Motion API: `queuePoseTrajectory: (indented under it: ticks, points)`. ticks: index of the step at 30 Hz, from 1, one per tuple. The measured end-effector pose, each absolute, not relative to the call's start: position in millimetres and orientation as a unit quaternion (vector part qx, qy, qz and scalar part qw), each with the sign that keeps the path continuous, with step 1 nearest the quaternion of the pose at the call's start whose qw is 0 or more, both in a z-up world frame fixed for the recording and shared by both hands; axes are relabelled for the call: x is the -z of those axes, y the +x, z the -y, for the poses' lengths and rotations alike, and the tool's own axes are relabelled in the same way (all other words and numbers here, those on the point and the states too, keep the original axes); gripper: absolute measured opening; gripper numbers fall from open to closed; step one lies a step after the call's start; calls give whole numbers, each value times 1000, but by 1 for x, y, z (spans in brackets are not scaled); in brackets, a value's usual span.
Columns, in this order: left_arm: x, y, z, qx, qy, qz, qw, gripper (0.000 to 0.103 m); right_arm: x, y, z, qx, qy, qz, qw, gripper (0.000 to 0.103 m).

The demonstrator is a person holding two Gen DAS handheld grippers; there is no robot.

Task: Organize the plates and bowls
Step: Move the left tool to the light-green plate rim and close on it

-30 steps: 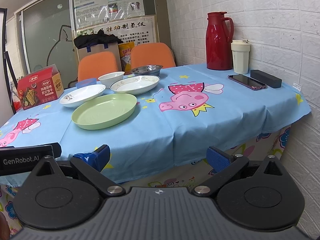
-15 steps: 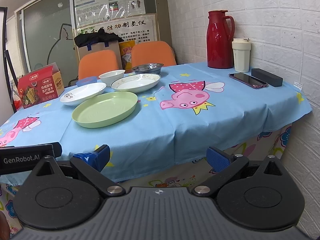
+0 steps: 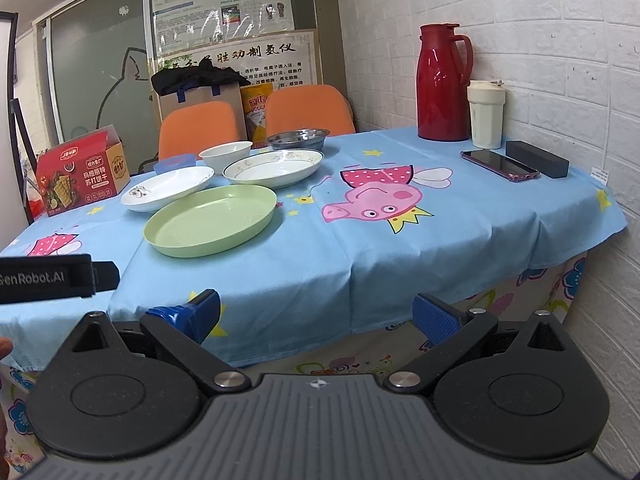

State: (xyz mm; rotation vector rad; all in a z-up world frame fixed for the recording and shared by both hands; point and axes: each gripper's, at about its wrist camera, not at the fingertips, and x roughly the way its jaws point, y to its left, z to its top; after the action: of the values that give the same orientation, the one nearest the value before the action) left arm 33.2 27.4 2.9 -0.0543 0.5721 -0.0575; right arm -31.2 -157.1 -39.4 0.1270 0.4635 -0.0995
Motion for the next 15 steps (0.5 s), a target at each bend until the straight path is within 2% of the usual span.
queuePoseTrajectory:
  ticks: [6,10,15]
  points:
    - [-14,96,-56,34,-68,-327,942,103,31,18,166,18,75,-250,965,90]
    - [-17,151,-58,80,-73,-361,926,103,19,79,160,-20,54,-262,963,90]
    - [-4,210,-58,135,-83,-413,897,103,31,152,155,-62,28,-310,948,90]
